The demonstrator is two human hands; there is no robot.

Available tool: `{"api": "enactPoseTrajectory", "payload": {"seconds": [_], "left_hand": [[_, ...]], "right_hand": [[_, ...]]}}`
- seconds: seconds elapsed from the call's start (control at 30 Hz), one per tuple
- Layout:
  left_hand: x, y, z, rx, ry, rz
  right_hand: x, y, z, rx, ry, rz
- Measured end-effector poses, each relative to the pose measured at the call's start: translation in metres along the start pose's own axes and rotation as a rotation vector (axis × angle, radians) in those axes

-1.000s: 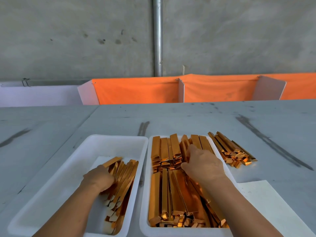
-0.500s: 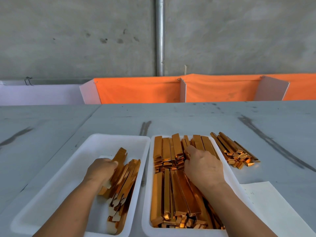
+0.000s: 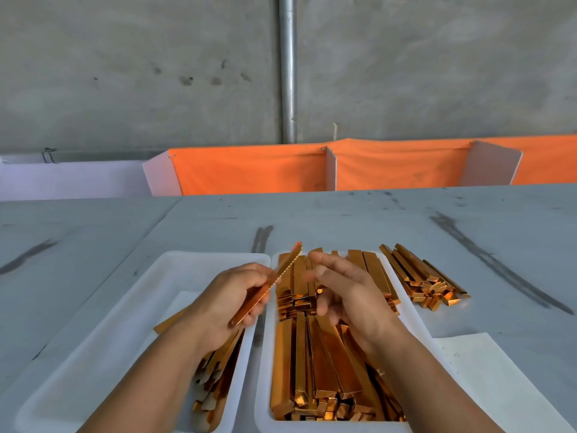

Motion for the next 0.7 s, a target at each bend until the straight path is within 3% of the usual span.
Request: {"api": "enactPoseTrajectory", "payload": {"seconds": [0.17,0.3,0.37,0.53,0.7], "left_hand": [[0.037,-0.011,-0.001,-0.211,-0.265,0.178],[0.041,-0.009,-0.002,-0.226,-0.25,0.097],[0.033,-0.003,-0.004,-0.164,-0.136,-0.091],[0.043,0.016,-0.002,0.016,0.045,-0.904],[0.056,0.002,-0.01,0.139,0.234,-1.206]], "right_hand": [[-0.005,0.001,0.0,-0.041,-0.125,-0.233],[-0.017,0.003,0.0,-0.088,-0.023,-0.25],[-0.023,0.006,0.0,-0.081,0.083,-0.169],[-0.023,0.01,-0.001,-0.054,0.205,0.018],[-0.017,0.01,-0.001,-0.077,0.211,0.112]]}}
Point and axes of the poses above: each hand's wrist, its own z-axis away from the middle knuckle, its own x-axis out of the palm, y = z × x, the point moved 5 cm from there along -z, towards the middle knuckle, and after that the axes turned 10 degrees about -y, right-handed, at the moved point
